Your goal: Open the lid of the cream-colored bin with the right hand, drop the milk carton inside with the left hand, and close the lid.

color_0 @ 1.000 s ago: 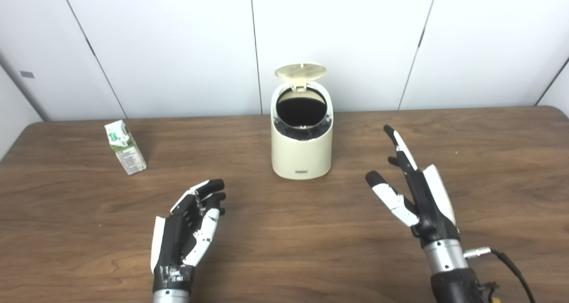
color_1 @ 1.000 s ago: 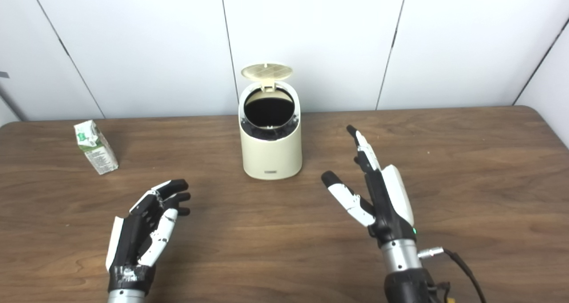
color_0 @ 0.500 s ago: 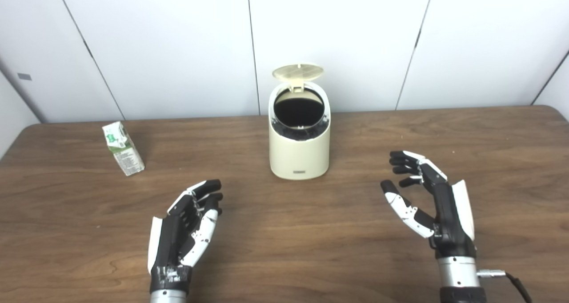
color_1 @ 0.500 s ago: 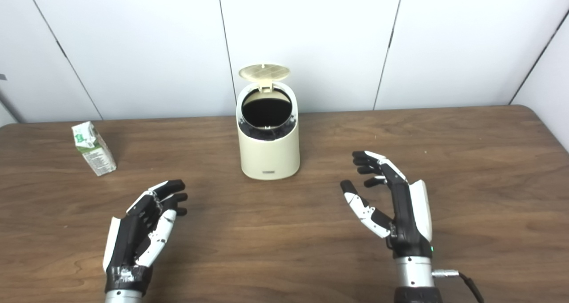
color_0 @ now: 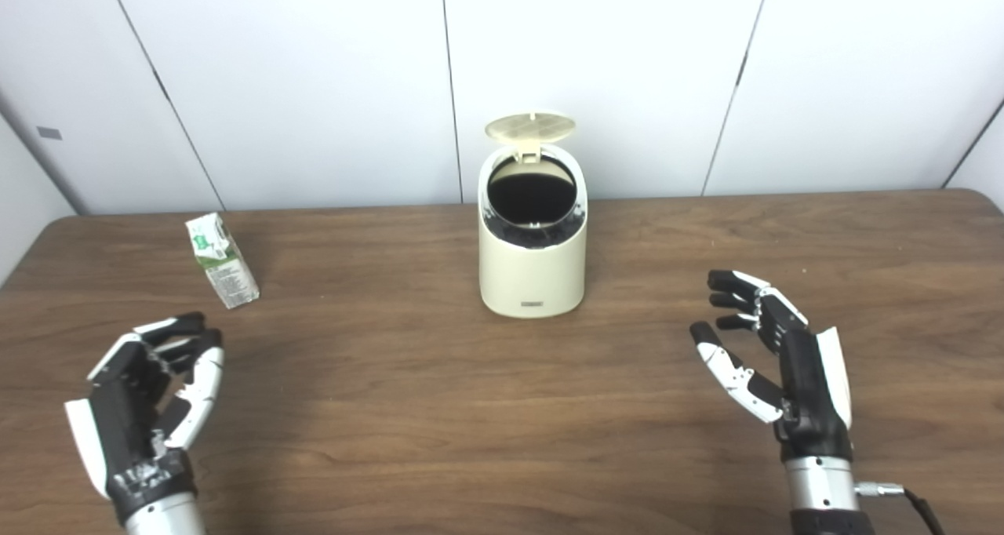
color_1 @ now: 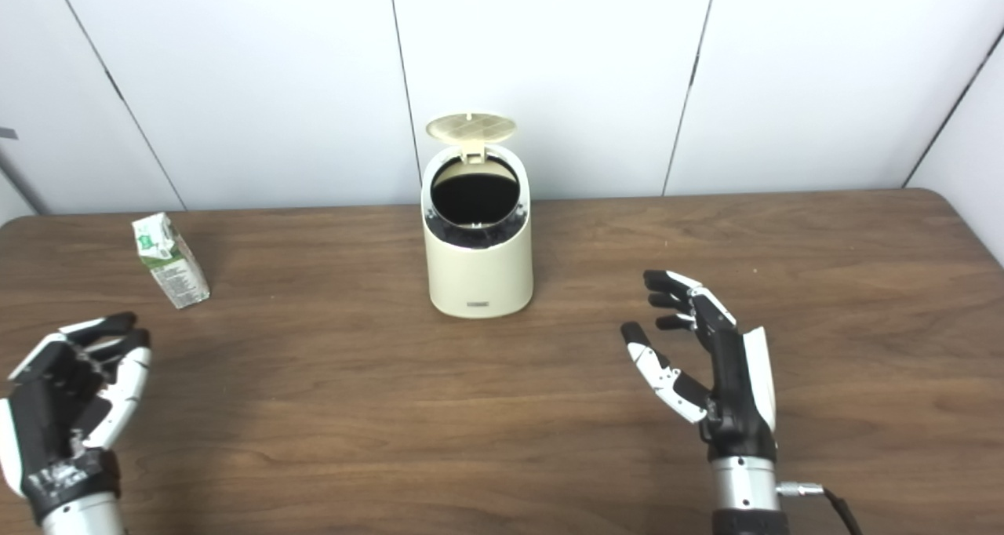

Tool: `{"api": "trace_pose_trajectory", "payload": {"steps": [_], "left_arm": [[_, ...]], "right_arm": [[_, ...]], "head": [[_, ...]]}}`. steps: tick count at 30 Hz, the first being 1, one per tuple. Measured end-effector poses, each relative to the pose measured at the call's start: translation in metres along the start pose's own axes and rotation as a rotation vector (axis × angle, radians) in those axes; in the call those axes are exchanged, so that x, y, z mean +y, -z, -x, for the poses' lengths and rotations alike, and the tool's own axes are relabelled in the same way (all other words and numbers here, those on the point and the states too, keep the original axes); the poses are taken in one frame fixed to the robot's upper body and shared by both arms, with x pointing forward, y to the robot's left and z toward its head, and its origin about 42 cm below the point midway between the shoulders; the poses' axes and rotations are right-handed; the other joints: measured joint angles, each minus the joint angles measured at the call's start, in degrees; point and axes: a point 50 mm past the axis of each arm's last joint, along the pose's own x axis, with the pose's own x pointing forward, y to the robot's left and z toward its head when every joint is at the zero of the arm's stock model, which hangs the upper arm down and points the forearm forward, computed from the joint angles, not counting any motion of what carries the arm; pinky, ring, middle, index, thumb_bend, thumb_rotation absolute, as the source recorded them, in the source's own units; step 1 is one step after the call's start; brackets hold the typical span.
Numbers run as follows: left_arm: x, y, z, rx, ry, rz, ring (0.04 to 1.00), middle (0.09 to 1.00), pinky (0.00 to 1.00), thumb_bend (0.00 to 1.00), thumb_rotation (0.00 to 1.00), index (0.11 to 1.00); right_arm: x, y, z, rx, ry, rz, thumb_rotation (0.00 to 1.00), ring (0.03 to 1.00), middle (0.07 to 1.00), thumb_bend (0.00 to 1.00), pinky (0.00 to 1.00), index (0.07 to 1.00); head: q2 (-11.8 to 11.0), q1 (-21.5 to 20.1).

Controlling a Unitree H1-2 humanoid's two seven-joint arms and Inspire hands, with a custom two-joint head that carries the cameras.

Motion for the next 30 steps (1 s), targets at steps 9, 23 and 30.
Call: {"api": "trace_pose_trajectory", "payload": {"steps": [9,23,30], "left_arm": [[0.024,0.011,-0.012,0.143,-0.013,-0.12,0.756,0.793,0.69,0.86,0.31,0.874],[0.045,0.008,-0.039,0.148,0.147,-0.137,0.943,0.962,0.94,0.98,0.34,1.0],[0.054,0.003,-0.074,0.166,0.233,-0.196,0.942,0.955,0.87,1.0,0.34,0.98]], "right_arm": [[-0.025,0.016,-0.003,0.008,0.024,0.0,0.28,0.659,0.706,0.22,0.55,0.692],[-0.05,0.03,-0.014,-0.027,0.004,0.033,0.27,0.652,0.681,0.19,0.52,0.653],[-0.052,0.034,-0.02,-0.035,0.006,0.041,0.5,0.62,0.662,0.26,0.48,0.627]], "head": [[-0.9,9.5],[-1.7,19.3],[-4.0,27.8]]}}
